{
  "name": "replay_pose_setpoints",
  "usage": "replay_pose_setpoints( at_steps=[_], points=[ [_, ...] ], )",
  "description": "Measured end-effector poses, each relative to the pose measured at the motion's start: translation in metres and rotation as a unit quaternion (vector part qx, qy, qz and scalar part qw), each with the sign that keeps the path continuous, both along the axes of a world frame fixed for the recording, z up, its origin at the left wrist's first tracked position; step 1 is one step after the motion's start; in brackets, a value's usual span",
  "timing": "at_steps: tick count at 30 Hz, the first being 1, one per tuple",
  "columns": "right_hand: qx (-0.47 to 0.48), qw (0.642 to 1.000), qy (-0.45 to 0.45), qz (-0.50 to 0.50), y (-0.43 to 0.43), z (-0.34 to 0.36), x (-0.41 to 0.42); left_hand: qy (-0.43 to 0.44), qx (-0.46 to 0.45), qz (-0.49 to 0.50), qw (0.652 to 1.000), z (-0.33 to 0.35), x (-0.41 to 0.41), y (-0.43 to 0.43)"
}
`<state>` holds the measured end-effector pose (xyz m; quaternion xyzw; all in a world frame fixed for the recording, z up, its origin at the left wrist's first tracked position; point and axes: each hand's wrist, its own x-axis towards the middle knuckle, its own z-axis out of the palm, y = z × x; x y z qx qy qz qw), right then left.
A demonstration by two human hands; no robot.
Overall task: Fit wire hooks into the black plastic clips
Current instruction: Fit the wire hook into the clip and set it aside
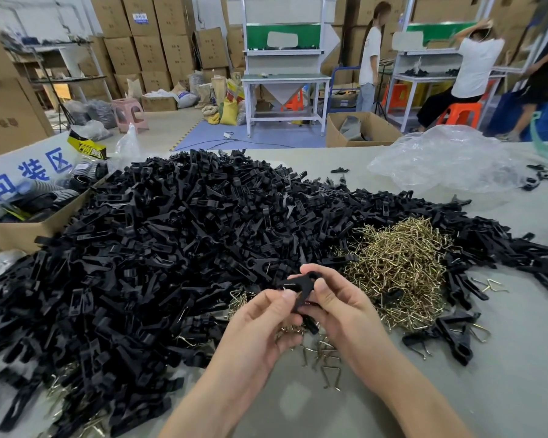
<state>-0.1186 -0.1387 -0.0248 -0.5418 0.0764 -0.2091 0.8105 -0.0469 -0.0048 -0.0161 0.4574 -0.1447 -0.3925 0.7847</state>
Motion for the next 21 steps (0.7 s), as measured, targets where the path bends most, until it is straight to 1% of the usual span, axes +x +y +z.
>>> replay_pose_setpoints(
  at_steps=[2,3,4,6,7,8,11,13,16,21],
  points=[
    [0.044,0.999,0.000,0.014,0.000,0.002,-0.001,-0.058,0.021,-0.007,0.998,0.000,-0.002,0.000],
    [0.052,0.998,0.003,0.017,0.001,0.003,-0.002,-0.100,0.043,-0.011,0.994,0.000,-0.003,0.001],
    [0.051,0.999,0.008,0.015,0.003,0.003,-0.003,-0.159,0.078,-0.015,0.984,-0.002,-0.005,0.002],
    [0.032,0.999,0.024,-0.014,0.007,0.002,-0.004,-0.280,0.143,-0.011,0.949,-0.006,-0.009,0.002],
    [0.013,0.999,0.033,-0.039,0.009,0.001,-0.004,-0.321,0.162,-0.005,0.933,-0.009,-0.012,0.001],
    [-0.009,0.997,0.039,-0.063,0.011,0.002,-0.004,-0.343,0.171,-0.002,0.924,-0.011,-0.016,0.000],
    [-0.067,0.991,0.052,-0.101,0.015,0.004,-0.006,-0.377,0.173,-0.005,0.910,-0.012,-0.025,-0.002],
    [-0.084,0.989,0.061,-0.106,0.016,0.005,-0.007,-0.370,0.168,-0.015,0.914,-0.010,-0.027,-0.003],
    [-0.062,0.990,0.071,-0.101,0.020,0.004,-0.007,-0.360,0.153,-0.025,0.920,-0.009,-0.027,-0.004],
    [-0.039,0.994,0.068,-0.071,0.026,0.000,-0.007,-0.394,0.151,-0.045,0.906,-0.010,-0.029,-0.005]
  ],
)
